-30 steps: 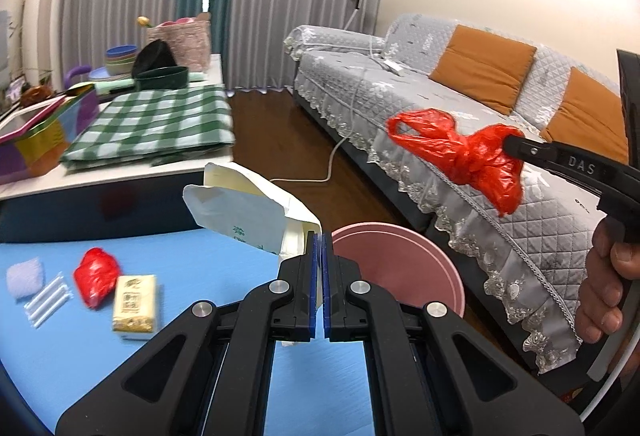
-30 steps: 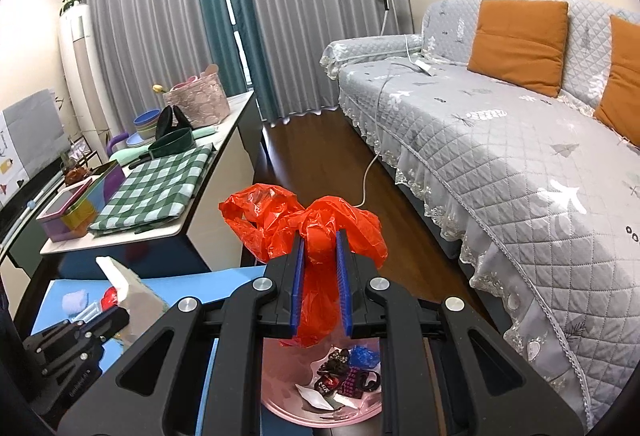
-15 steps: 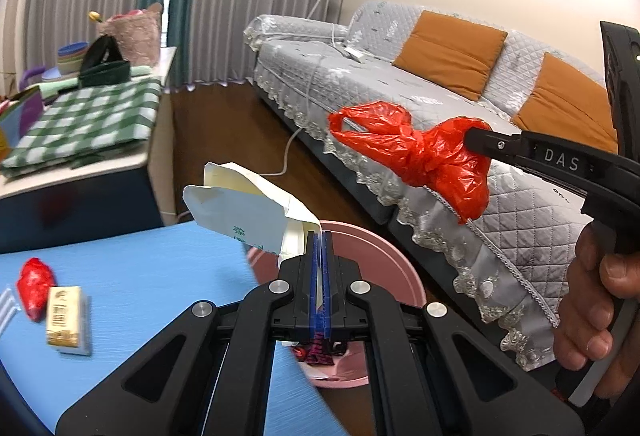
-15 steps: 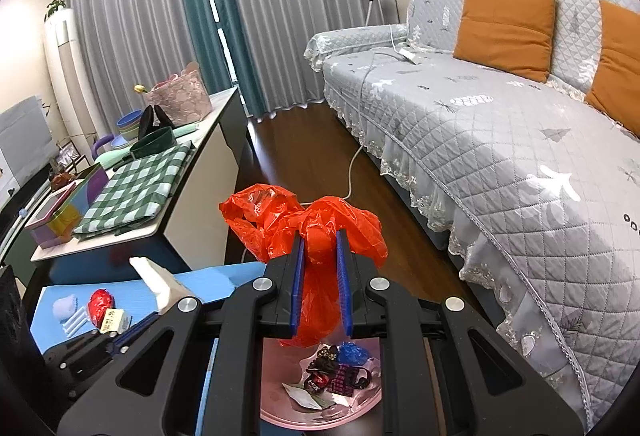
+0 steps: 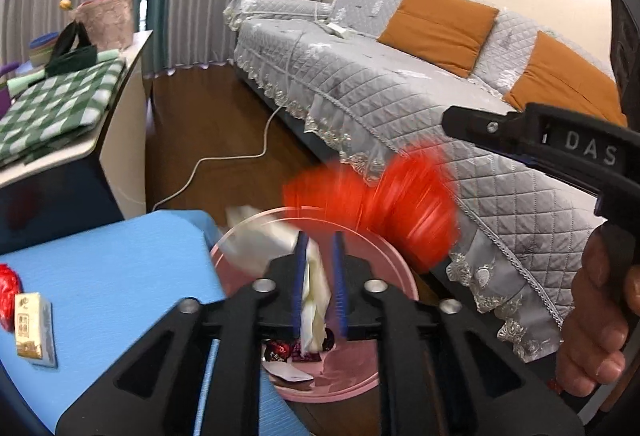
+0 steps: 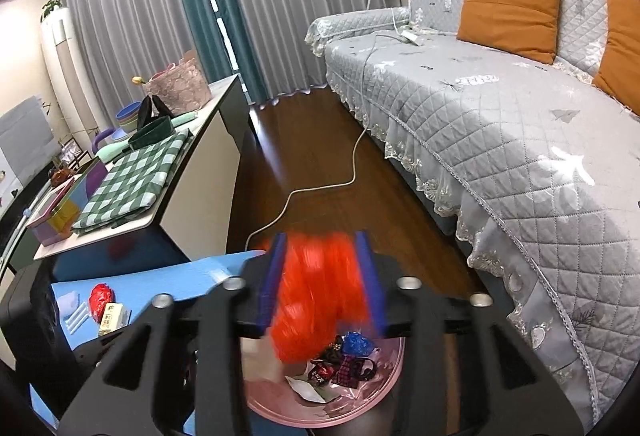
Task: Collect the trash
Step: 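Open the left tool over the bin while the right tool releases the red bag into it, then move both open tools back over the table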
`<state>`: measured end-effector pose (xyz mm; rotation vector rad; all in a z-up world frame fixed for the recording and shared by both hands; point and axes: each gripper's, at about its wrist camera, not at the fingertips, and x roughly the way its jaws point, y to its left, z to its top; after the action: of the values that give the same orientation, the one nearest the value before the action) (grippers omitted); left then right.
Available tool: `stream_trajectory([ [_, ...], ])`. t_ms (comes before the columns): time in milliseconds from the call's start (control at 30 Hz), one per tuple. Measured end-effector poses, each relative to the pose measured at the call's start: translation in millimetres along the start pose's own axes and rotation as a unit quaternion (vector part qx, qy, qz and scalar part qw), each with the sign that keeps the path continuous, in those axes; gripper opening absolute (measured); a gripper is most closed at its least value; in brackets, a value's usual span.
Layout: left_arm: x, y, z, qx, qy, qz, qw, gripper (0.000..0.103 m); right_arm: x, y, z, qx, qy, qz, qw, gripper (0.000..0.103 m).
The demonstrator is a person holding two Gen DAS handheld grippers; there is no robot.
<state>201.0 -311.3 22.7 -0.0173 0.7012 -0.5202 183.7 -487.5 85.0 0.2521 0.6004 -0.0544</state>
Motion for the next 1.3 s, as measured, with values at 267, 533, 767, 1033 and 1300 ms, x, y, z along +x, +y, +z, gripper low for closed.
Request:
stream_trajectory([
  [267,-16,20,-15,-0.014,0.002,0.012,0.9998,0.016,1,11,0,-0.009,-0.001,0.002,1.0,0.041],
  [533,-60,44,-26,-0.022,-0.017,0.038,0.9989,0.033,-4,43,-6,-0.038,-0.004,0.02,0.999,0.041],
  [767,-108,78,-41,-0.039,-0.035,0.076,0.9957,0.04,-8,86,-16,-0.066,-0.002,0.043,0.997,0.041],
  [1033,-151,126,-60,-0.072,-0.061,0.127,0.9874,0.04,-13,137,-31,-0.101,0.004,0.07,0.992,0.042],
  [1300,-177,187,-82,-0.13,-0.071,0.176,0.9732,0.04,-1,177,-50,-0.123,0.027,0.091,0.988,0.044],
])
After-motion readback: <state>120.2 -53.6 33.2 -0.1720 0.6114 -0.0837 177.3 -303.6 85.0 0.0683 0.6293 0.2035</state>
